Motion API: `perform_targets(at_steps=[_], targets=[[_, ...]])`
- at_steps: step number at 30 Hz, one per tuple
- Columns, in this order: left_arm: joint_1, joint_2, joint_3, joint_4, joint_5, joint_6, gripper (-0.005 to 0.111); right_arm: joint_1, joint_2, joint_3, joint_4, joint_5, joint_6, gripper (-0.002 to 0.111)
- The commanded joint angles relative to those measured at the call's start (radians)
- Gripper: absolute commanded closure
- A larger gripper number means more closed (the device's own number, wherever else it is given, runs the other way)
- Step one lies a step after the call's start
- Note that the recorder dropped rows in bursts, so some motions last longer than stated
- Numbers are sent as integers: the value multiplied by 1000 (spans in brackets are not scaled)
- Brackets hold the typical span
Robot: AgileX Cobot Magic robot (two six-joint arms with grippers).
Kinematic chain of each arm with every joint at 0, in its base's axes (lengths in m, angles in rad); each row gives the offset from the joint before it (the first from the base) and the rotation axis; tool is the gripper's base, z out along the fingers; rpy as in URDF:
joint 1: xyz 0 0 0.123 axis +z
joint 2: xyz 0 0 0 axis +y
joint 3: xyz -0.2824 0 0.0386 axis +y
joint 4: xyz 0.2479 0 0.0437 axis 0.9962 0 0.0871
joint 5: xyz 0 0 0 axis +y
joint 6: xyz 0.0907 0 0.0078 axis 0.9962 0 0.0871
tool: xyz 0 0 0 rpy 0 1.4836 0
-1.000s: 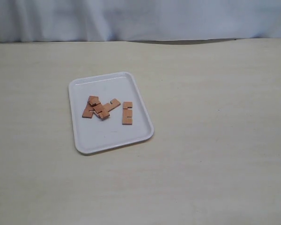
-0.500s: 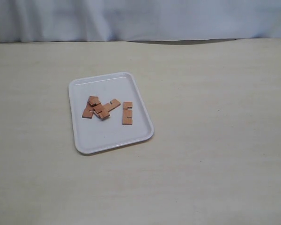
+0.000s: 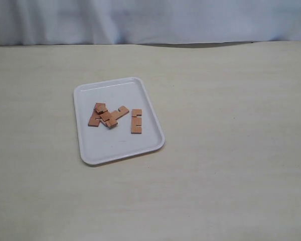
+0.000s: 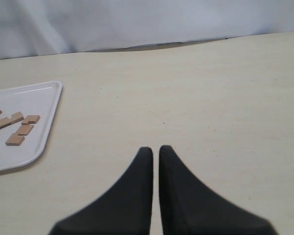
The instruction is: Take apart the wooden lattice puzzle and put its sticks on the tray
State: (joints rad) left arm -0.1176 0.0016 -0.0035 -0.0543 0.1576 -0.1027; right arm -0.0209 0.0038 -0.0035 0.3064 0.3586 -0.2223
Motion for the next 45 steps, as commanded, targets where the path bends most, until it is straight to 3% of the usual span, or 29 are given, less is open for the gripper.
perform_targets(at_steps=[1,8,45], targets=[[3,-2,3,-10,78,-8,107,-4,8,4,-1,-13,1,104],[3,-2,3,-7,212,-5,107,-4,8,4,-1,-13,1,104],[3,-2,3,72,208,0,107,-4,8,4,-1,-13,1,104]])
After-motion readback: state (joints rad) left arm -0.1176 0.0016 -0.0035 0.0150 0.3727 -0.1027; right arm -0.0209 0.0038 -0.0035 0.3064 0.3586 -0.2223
